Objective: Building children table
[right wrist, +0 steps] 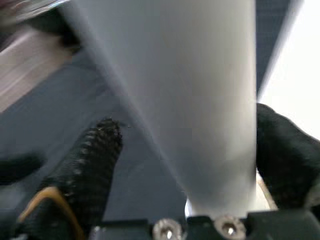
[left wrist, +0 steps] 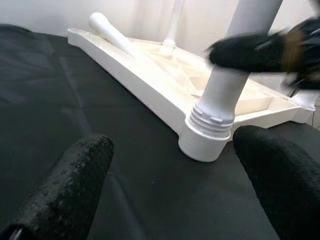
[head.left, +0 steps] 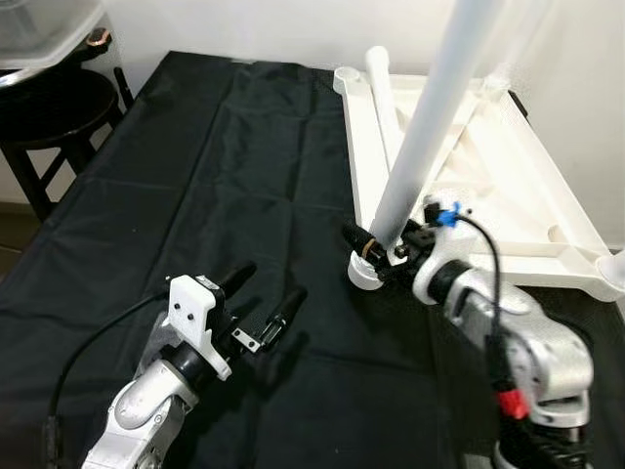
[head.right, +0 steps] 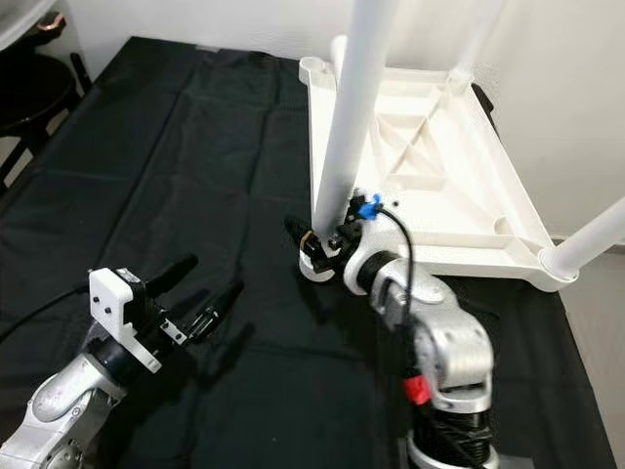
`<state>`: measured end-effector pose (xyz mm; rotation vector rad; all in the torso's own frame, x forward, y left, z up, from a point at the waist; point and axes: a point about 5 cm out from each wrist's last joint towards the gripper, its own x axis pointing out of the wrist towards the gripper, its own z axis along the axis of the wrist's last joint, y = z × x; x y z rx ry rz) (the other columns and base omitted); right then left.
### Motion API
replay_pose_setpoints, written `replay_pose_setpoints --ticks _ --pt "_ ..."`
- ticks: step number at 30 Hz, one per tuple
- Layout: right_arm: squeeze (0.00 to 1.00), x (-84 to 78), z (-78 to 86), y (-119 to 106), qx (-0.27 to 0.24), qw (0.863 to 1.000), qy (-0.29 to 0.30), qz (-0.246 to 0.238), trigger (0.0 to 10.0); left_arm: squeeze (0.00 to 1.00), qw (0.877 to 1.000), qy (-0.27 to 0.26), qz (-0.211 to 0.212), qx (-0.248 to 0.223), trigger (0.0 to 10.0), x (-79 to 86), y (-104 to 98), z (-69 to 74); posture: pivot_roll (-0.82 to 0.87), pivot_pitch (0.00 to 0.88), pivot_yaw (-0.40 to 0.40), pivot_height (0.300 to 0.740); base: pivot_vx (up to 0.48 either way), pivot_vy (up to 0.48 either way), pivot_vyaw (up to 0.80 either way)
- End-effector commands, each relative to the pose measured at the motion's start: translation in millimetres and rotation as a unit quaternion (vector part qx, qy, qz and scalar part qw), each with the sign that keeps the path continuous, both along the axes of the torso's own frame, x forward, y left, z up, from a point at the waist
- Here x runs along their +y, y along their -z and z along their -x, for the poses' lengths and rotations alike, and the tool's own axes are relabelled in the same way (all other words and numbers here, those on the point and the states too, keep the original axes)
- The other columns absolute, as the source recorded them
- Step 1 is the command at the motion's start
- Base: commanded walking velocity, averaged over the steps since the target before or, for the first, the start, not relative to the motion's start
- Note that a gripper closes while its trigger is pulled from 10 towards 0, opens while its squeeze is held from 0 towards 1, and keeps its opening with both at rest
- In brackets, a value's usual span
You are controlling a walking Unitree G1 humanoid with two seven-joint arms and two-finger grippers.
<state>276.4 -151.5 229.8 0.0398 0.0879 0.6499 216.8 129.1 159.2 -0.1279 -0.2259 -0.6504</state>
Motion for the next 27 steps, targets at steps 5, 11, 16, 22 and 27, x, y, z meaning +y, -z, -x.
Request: replay_pose_setpoints --ticks 5,11,16,22,27 --pt "1.00 -17.1 15.5 -33.8 -0.075 0.972 -0.218 0.043 10.0 0.00 1.000 0.006 0.000 0.009 10.0 -0.7 0.5 7.3 0.00 0.231 -0.067 0.740 0.000 0.000 0.00" --pt "1.00 -36.1 4.9 -44.1 -0.085 0.961 -0.246 0.087 10.0 0.00 1.000 0.006 0.001 0.009 10.0 -0.7 -1.2 9.8 0.01 0.250 -0.067 0.740 0.000 0.000 0.00" --pt "0.00 -40.5 -23.0 -63.1 -0.125 0.954 -0.244 0.120 10.0 0.00 1.000 0.006 0.002 0.007 10.0 -0.7 -4.2 13.2 0.02 0.271 -0.067 0.740 0.000 0.000 0.00" --pt "0.00 -21.0 -48.4 -76.4 -0.159 0.927 -0.325 0.103 0.0 0.00 1.000 0.005 0.001 0.008 10.0 -1.4 -9.1 20.7 0.06 0.306 -0.064 0.740 0.000 0.000 0.00" --pt "0.00 -23.1 -50.1 -79.0 -0.157 0.917 -0.350 0.106 0.0 0.00 1.000 0.004 0.000 0.009 10.0 -0.9 -10.3 22.7 0.06 0.312 -0.064 0.740 0.000 0.000 0.00"
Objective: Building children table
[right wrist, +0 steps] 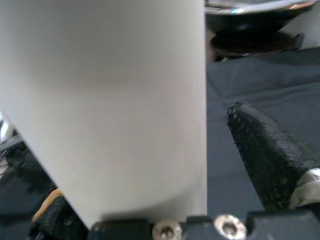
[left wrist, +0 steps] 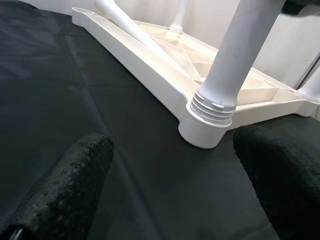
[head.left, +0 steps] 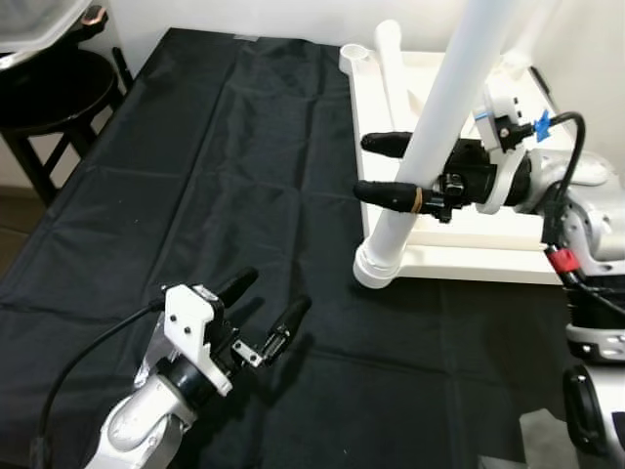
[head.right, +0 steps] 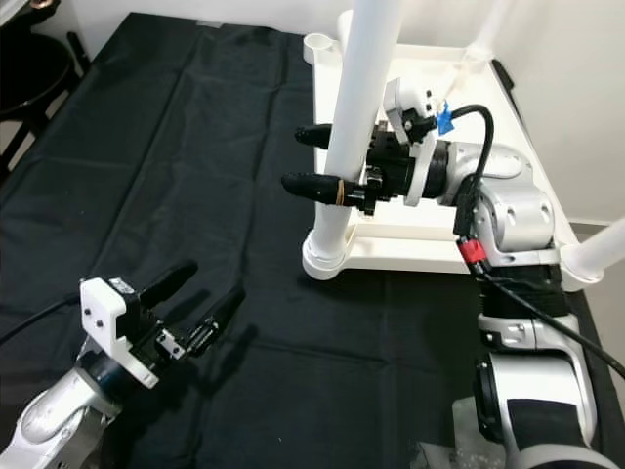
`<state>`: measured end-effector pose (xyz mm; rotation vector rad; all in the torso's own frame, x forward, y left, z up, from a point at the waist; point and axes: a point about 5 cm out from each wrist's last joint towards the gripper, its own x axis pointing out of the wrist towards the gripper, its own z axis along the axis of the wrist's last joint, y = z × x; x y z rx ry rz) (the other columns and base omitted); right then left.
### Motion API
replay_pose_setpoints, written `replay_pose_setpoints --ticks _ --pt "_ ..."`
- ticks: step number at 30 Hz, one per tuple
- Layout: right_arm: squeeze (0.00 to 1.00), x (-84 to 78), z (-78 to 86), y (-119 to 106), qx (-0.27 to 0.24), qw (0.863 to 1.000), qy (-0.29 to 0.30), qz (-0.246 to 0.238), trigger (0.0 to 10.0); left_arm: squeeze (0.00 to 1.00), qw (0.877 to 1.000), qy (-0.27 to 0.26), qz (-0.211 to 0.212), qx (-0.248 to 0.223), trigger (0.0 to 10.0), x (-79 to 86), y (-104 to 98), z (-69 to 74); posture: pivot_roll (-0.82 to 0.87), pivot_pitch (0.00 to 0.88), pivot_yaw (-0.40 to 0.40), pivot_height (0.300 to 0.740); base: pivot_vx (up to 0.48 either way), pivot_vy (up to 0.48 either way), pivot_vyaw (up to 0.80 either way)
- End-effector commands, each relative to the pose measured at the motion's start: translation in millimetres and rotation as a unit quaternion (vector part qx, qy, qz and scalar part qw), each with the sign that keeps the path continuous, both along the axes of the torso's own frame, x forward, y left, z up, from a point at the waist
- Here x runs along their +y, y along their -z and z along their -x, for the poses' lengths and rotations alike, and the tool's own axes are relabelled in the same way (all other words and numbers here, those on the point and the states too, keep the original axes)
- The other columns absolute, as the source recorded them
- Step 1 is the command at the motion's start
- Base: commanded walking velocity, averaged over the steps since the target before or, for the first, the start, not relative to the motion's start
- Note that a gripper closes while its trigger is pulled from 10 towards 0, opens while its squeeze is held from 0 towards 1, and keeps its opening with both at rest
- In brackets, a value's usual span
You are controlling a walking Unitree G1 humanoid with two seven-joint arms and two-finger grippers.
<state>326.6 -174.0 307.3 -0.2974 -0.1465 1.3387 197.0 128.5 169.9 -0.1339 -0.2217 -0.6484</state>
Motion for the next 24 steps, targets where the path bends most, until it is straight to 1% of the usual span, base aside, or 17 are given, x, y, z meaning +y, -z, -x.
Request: replay_pose_setpoints --ticks 1,2,3,4,8,10,11,12,14,15,17,18,19,20,21,23,24 --pt "0.00 -4.6 0.3 -3.4 -0.007 1.000 -0.011 0.011 0.0 0.00 1.000 0.004 -0.003 0.007 10.0 -0.3 -0.2 3.4 0.06 0.314 -0.064 0.740 0.000 0.000 0.00" --pt "0.00 -4.6 0.3 -3.4 -0.007 1.000 -0.011 0.011 0.0 0.00 1.000 0.004 -0.003 0.007 10.0 -0.3 -0.2 3.4 0.06 0.314 -0.064 0.740 0.000 0.000 0.00" --pt "0.00 -11.9 -1.7 -5.2 -0.007 1.000 -0.021 0.013 0.0 0.00 1.000 0.004 -0.003 0.009 10.0 0.0 -0.6 3.6 0.05 0.314 -0.063 0.740 0.000 0.000 0.00" --pt "0.00 -15.0 1.5 -1.6 -0.001 0.999 -0.027 0.016 0.0 0.00 1.000 0.004 -0.004 0.010 10.0 0.0 -0.6 3.2 0.04 0.310 -0.064 0.740 0.000 0.000 0.00" --pt "0.00 -17.9 5.3 4.0 0.006 0.999 -0.038 0.021 0.0 0.00 1.000 0.003 -0.004 0.011 10.0 0.0 -0.7 2.8 0.04 0.310 -0.064 0.740 0.000 0.000 0.00" --pt "0.00 -12.0 18.1 22.8 0.018 1.000 -0.001 0.016 0.0 0.00 1.000 0.004 -0.004 0.013 10.0 -0.1 0.6 0.3 0.02 0.295 -0.067 0.740 0.000 0.000 0.00" --pt "0.00 -7.2 28.8 31.5 0.024 1.000 0.008 0.010 0.0 0.00 1.000 0.004 -0.004 0.014 10.0 0.0 1.4 -0.8 0.02 0.289 -0.068 0.740 0.000 0.000 0.00" --pt "0.00 -4.0 35.9 36.7 0.028 1.000 0.012 0.007 0.0 0.00 1.000 0.004 -0.003 0.014 10.0 0.0 2.0 -1.9 0.02 0.285 -0.068 0.740 0.000 0.000 0.00" --pt "0.00 7.8 53.7 47.5 0.051 0.998 0.022 -0.025 0.0 0.00 1.000 0.004 -0.002 0.014 10.0 0.2 3.0 -4.2 0.00 0.275 -0.068 0.740 0.000 0.000 0.00" --pt "0.00 7.8 53.7 47.5 0.051 0.998 0.022 -0.025 0.0 0.00 1.000 0.004 -0.002 0.014 10.0 0.2 3.0 -4.2 0.00 0.275 -0.068 0.740 0.000 0.000 0.00" --pt "0.00 22.2 67.8 54.3 0.069 0.994 0.044 -0.067 0.0 0.00 1.000 0.004 -0.001 0.013 10.0 0.8 4.4 -7.7 -0.02 0.252 -0.064 0.740 0.000 0.000 0.00" --pt "0.00 26.6 71.6 56.0 0.070 0.994 0.046 -0.074 0.0 0.00 1.000 0.005 -0.001 0.013 10.0 1.0 5.0 -9.2 -0.02 0.249 -0.063 0.740 0.000 0.000 0.00" --pt "0.00 26.6 71.6 56.0 0.070 0.994 0.046 -0.074 0.0 0.00 1.000 0.005 -0.001 0.013 10.0 1.0 5.0 -9.2 -0.02 0.249 -0.063 0.740 0.000 0.000 0.00" --pt "0.00 30.4 71.8 58.1 0.074 0.992 0.056 -0.088 0.0 0.00 1.000 0.005 0.000 0.013 10.0 0.9 6.2 -11.1 -0.03 0.234 -0.065 0.740 0.000 0.000 0.00" --pt "0.00 31.2 69.0 63.0 0.070 0.991 0.081 -0.081 0.0 0.00 1.000 0.005 0.000 0.013 10.0 0.5 7.2 -12.6 -0.03 0.223 -0.068 0.740 0.000 0.000 0.00" --pt "0.00 31.2 69.0 63.0 0.070 0.991 0.081 -0.081 0.0 0.00 1.000 0.005 0.000 0.013 10.0 0.5 7.2 -12.6 -0.03 0.223 -0.068 0.740 0.000 0.000 0.00" --pt "0.00 31.2 66.7 66.6 0.067 0.990 0.099 -0.075 0.0 0.00 1.000 0.005 0.000 0.013 10.0 0.1 8.0 -13.7 -0.03 0.220 -0.071 0.740 0.000 0.000 0.00"
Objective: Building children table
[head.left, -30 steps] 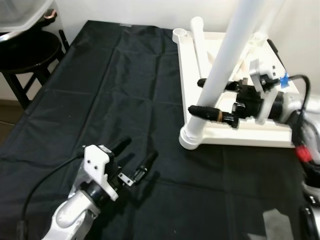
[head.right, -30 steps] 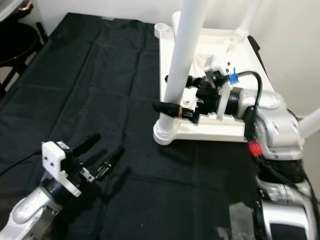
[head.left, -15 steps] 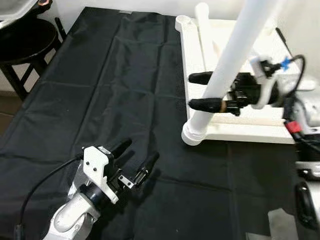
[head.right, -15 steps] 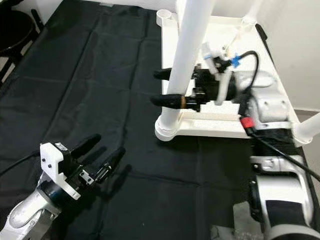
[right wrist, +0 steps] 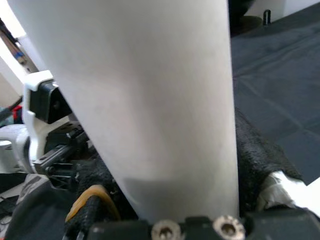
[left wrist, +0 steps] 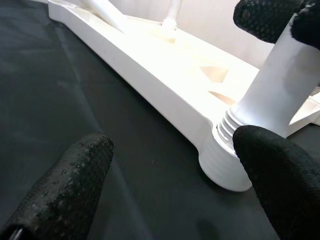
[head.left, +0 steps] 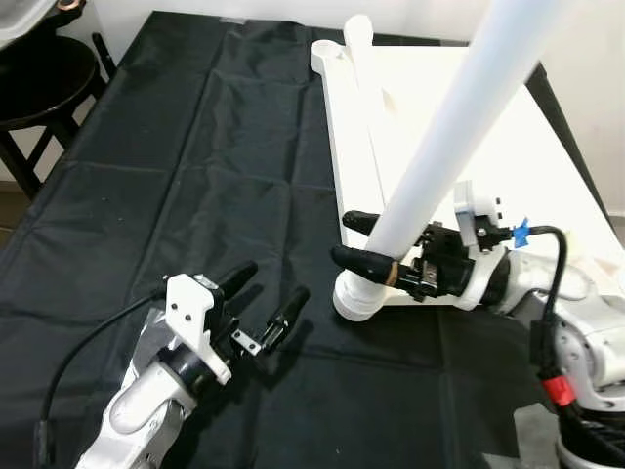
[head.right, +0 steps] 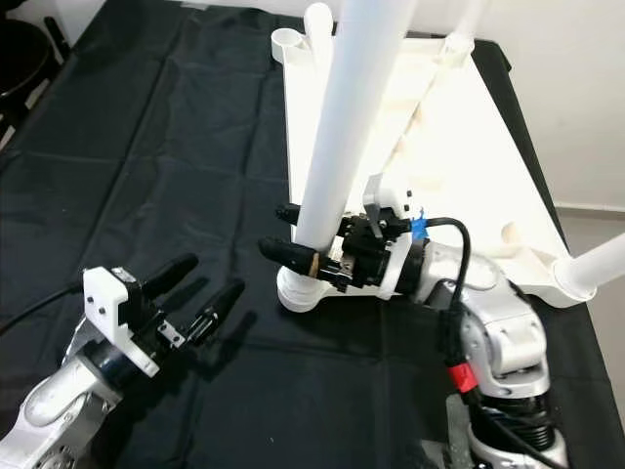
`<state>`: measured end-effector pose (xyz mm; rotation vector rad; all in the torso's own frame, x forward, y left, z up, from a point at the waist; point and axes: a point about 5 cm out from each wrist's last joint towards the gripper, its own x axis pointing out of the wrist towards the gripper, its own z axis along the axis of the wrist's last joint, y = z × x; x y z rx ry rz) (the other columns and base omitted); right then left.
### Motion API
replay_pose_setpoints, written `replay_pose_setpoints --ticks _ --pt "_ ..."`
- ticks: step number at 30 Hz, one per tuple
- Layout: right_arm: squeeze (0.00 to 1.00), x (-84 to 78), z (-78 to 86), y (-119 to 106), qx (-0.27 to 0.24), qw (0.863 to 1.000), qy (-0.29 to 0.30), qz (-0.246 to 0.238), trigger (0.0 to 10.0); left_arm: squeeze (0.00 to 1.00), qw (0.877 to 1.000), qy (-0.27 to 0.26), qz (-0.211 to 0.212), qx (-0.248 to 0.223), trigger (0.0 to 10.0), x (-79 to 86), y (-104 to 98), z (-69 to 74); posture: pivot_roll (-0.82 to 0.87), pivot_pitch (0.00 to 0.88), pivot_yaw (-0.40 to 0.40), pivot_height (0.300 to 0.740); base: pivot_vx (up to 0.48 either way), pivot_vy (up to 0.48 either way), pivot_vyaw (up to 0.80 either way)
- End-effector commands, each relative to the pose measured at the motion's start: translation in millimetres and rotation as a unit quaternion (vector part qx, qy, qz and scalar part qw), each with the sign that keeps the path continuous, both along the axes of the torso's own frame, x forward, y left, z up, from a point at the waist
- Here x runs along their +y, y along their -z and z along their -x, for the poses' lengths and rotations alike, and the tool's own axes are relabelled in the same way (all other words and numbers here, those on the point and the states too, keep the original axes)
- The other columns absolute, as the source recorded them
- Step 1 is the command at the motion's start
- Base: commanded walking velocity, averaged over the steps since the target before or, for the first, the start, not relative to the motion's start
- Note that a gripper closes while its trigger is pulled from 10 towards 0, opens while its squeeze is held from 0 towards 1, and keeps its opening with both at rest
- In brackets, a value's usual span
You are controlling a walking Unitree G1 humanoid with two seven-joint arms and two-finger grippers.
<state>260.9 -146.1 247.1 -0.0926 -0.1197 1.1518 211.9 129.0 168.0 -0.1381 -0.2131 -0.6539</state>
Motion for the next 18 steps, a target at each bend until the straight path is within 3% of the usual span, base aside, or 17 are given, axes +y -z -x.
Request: replay_pose_setpoints --ticks 1,2,3,4,5,6,7,8,9,10,11,18 --pt "0.00 3.2 1.0 6.4 0.007 1.000 0.006 0.004 0.0 0.00 1.000 0.002 -0.001 0.009 10.0 -0.4 6.1 1.2 -0.03 0.220 -0.071 0.740 0.000 0.000 0.00" --pt "0.00 3.2 1.0 6.4 0.007 1.000 0.006 0.004 0.0 0.00 1.000 0.002 -0.001 0.009 10.0 -0.4 6.1 1.2 -0.03 0.220 -0.071 0.740 0.000 0.000 0.00" --pt "0.00 1.9 -4.2 14.2 0.012 0.998 0.060 0.022 0.0 0.00 1.000 0.001 -0.001 0.009 10.0 -0.8 7.2 0.1 -0.03 0.208 -0.080 0.740 0.000 0.000 0.00" --pt "0.00 1.9 -4.2 14.2 0.012 0.998 0.060 0.022 0.0 0.00 1.000 0.001 -0.001 0.009 10.0 -0.8 7.2 0.1 -0.03 0.208 -0.080 0.740 0.000 0.000 0.00" --pt "0.00 -2.2 -15.1 29.0 0.026 0.979 0.199 0.044 0.0 0.00 1.000 0.001 0.000 0.009 10.0 -0.7 8.4 -1.1 -0.03 0.200 -0.086 0.740 0.000 0.000 0.00" --pt "0.00 -5.8 -18.5 38.2 0.037 0.952 0.299 0.058 0.0 0.00 1.000 0.000 0.000 0.009 10.0 -0.6 9.2 -2.0 -0.03 0.200 -0.086 0.740 0.000 0.000 0.00" --pt "0.00 -5.8 -18.5 38.2 0.037 0.952 0.299 0.058 0.0 0.00 1.000 0.000 0.000 0.009 10.0 -0.6 9.2 -2.0 -0.03 0.200 -0.086 0.740 0.000 0.000 0.00" --pt "0.00 -17.0 -20.1 49.2 0.038 0.904 0.421 0.071 0.0 0.00 1.000 0.000 0.001 0.009 10.0 -0.9 9.8 -2.8 -0.03 0.194 -0.080 0.740 0.000 0.000 0.00" --pt "0.00 -23.2 -19.9 60.6 0.039 0.871 0.483 0.084 0.0 0.00 1.000 0.000 0.001 0.009 10.0 -1.4 10.3 -3.3 -0.02 0.191 -0.088 0.740 0.000 0.000 0.00" --pt "0.00 -23.2 -19.9 60.6 0.039 0.871 0.483 0.084 0.0 0.00 1.000 0.000 0.001 0.009 10.0 -1.4 10.3 -3.3 -0.02 0.191 -0.088 0.740 0.000 0.000 0.00" --pt "0.00 -24.8 -21.6 72.5 0.046 0.854 0.510 0.089 0.0 0.00 1.000 0.001 0.001 0.009 10.0 -2.0 11.1 -3.6 -0.01 0.185 -0.089 0.740 0.000 0.000 0.00" --pt "0.00 -18.2 -24.1 73.4 0.068 0.852 0.514 0.066 0.0 0.00 1.000 0.001 0.000 0.008 10.0 -1.2 12.0 -3.5 -0.01 0.185 -0.085 0.740 0.000 0.000 0.00"
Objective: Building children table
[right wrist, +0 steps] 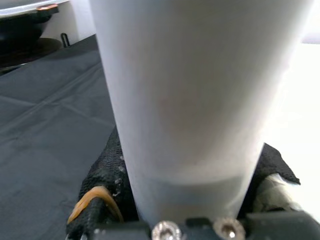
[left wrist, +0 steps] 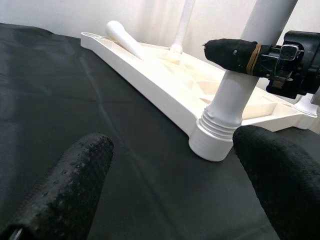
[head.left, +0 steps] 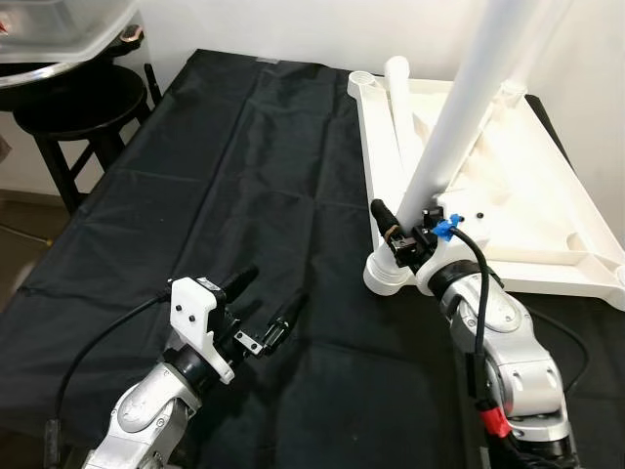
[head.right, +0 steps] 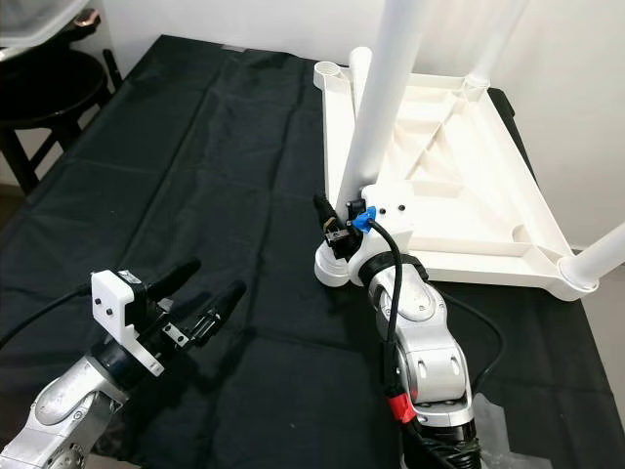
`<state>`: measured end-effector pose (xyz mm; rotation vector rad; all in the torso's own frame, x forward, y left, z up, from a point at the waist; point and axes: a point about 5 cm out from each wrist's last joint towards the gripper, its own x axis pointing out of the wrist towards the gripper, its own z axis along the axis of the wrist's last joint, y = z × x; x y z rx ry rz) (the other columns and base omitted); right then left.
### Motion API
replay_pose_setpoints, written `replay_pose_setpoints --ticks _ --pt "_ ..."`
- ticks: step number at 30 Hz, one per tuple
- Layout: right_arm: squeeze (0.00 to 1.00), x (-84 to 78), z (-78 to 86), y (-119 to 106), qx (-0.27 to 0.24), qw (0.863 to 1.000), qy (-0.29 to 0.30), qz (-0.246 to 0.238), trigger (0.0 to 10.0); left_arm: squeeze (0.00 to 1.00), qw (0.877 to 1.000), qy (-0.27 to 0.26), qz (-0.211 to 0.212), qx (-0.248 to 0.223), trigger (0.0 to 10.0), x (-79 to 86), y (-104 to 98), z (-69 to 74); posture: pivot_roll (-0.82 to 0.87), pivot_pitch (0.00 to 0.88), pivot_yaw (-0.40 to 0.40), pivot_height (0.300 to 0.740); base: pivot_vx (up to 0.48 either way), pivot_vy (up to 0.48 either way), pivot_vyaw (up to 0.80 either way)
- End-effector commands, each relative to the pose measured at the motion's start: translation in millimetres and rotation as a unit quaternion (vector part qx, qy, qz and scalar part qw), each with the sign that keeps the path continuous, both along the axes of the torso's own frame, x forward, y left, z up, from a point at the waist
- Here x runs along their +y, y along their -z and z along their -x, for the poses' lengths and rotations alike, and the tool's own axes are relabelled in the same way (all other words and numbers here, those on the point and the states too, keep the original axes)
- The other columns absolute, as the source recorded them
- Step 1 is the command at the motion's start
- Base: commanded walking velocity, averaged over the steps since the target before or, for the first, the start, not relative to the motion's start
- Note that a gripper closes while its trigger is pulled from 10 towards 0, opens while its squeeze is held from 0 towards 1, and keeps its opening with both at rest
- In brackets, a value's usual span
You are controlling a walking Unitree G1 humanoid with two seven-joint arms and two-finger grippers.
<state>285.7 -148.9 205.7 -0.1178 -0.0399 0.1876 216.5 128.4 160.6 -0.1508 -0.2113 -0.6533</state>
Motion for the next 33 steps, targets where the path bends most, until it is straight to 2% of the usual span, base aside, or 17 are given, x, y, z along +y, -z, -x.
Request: replay_pose_setpoints --ticks 1,4,5,7,8,9,10,14,16,17,20,21,24,29,30,31,33 --pt "0.00 -15.4 0.7 32.0 0.081 0.994 0.058 0.033 0.0 0.00 1.000 0.001 -0.006 0.006 10.0 -0.7 4.5 1.1 -0.01 0.185 -0.085 0.740 0.000 0.000 0.00" --pt "0.00 -11.3 1.4 32.1 0.084 0.995 0.053 0.016 0.0 0.00 1.000 0.001 -0.006 0.006 10.0 -0.4 4.7 1.2 -0.01 0.185 -0.077 0.740 0.000 0.000 0.00" --pt "0.00 -6.9 1.9 32.4 0.089 0.995 0.039 0.011 10.0 0.00 1.000 0.002 -0.007 0.006 10.0 0.0 4.8 1.5 -0.01 0.187 -0.074 0.740 0.000 0.000 0.00" --pt "0.00 4.1 2.2 25.3 0.075 0.997 -0.003 -0.015 10.0 0.00 1.000 0.004 -0.008 0.006 10.0 0.0 5.0 1.7 -0.01 0.191 -0.072 0.740 0.000 0.000 0.00" --pt "0.91 8.3 1.7 16.1 0.054 0.997 -0.032 -0.038 10.0 0.00 1.000 0.004 -0.008 0.006 10.0 0.0 4.8 2.0 -0.01 0.195 -0.069 0.740 0.000 0.000 0.00" --pt "0.91 10.5 1.5 9.7 0.038 0.997 -0.049 -0.053 10.0 0.00 1.000 0.004 -0.008 0.005 10.0 -0.1 4.6 2.2 -0.01 0.195 -0.069 0.740 0.000 0.000 0.00" --pt "1.00 13.8 1.0 -0.2 0.017 0.993 -0.096 -0.065 10.0 0.00 1.000 0.004 -0.008 0.005 10.0 -0.2 4.4 2.2 -0.01 0.198 -0.069 0.740 0.000 0.000 0.00" --pt "1.00 15.5 1.5 -19.4 -0.015 0.980 -0.188 -0.068 10.0 0.00 1.000 0.004 -0.007 0.004 10.0 -0.6 3.6 2.7 -0.02 0.208 -0.070 0.740 0.000 0.000 0.00" --pt "1.00 13.0 4.7 -39.8 -0.039 0.958 -0.281 -0.037 10.0 0.00 1.000 0.005 -0.005 0.004 10.0 -1.2 2.5 4.3 -0.01 0.218 -0.072 0.740 0.000 0.000 0.00" --pt "1.00 13.0 4.7 -39.8 -0.039 0.958 -0.281 -0.037 10.0 0.00 1.000 0.005 -0.005 0.004 10.0 -1.2 2.5 4.3 -0.01 0.218 -0.072 0.740 0.000 0.000 0.00" --pt "1.00 4.1 13.3 -54.0 -0.045 0.921 -0.386 0.030 10.0 0.00 1.000 0.005 -0.004 0.003 10.0 -1.7 1.5 6.4 -0.01 0.227 -0.074 0.740 0.000 0.000 0.00" --pt "1.00 4.1 13.3 -54.0 -0.045 0.921 -0.386 0.030 10.0 0.00 1.000 0.005 -0.004 0.003 10.0 -1.7 1.5 6.4 -0.01 0.227 -0.074 0.740 0.000 0.000 0.00" --pt "1.00 -17.1 8.8 -63.9 -0.029 0.898 -0.430 0.088 10.0 0.00 1.000 0.004 -0.003 0.003 10.0 -1.1 -0.1 8.3 0.00 0.249 -0.070 0.740 0.000 0.000 0.00" --pt "1.00 -32.3 -7.8 -85.5 -0.046 0.891 -0.441 0.101 10.0 0.00 1.000 0.006 -0.004 0.003 10.0 -0.9 -1.8 10.4 0.00 0.260 -0.067 0.740 0.000 0.000 0.00" --pt "0.66 -34.0 -11.1 -90.1 -0.051 0.890 -0.443 0.098 10.0 0.00 1.000 0.006 -0.004 0.002 10.0 -0.8 -2.1 11.0 0.00 0.262 -0.067 0.740 0.000 0.000 0.00" --pt "0.00 -36.3 -18.7 -95.7 -0.061 0.892 -0.437 0.100 10.0 0.00 1.000 0.006 -0.004 0.002 10.0 -0.6 -2.4 11.4 0.01 0.263 -0.066 0.740 0.000 0.000 0.00" --pt "0.00 -38.5 -33.3 -102.8 -0.060 0.884 -0.454 0.094 10.0 0.00 1.000 0.006 -0.005 0.003 10.0 0.2 -3.8 12.8 0.01 0.275 -0.060 0.740 0.000 0.000 0.00"
